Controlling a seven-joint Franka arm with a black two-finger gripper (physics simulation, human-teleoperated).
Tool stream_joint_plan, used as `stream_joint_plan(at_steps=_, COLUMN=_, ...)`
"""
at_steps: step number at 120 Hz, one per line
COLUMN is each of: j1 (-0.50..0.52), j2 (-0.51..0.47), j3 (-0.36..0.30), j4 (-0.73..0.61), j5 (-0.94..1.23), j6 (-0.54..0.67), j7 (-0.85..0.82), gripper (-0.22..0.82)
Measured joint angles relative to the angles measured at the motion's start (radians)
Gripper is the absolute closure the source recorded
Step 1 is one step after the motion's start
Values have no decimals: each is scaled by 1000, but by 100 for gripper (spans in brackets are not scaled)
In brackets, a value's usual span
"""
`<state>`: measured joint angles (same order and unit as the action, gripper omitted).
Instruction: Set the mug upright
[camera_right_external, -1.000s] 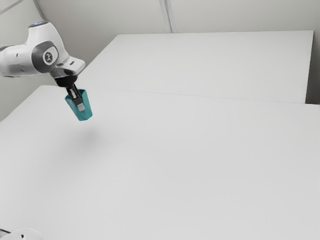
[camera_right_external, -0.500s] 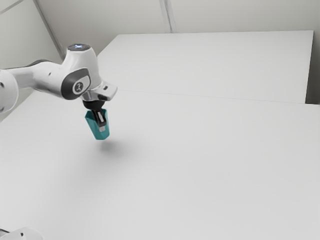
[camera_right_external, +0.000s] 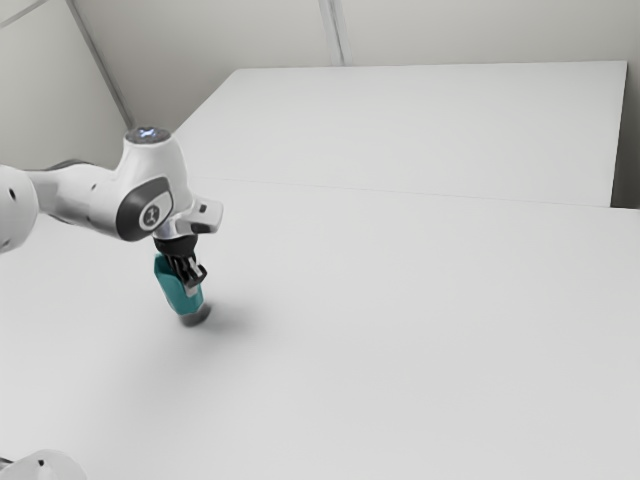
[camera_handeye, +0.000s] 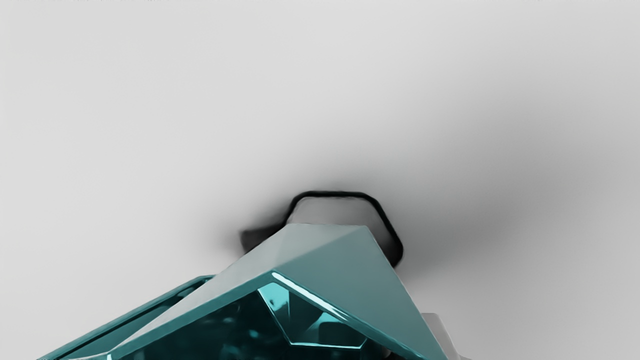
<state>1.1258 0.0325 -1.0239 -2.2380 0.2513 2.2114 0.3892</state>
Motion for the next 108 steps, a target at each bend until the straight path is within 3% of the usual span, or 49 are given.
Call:
stream_joint_plan(at_steps=55, j1=4, j2=-6, j3=3, j4=-107, j5=32, j6=287, j7=-45, gripper=77)
stream_joint_plan(at_steps=108, j1=38, j2=1, j3=2, j4=-125, j5=4, j6=405, j7=-75, gripper=78)
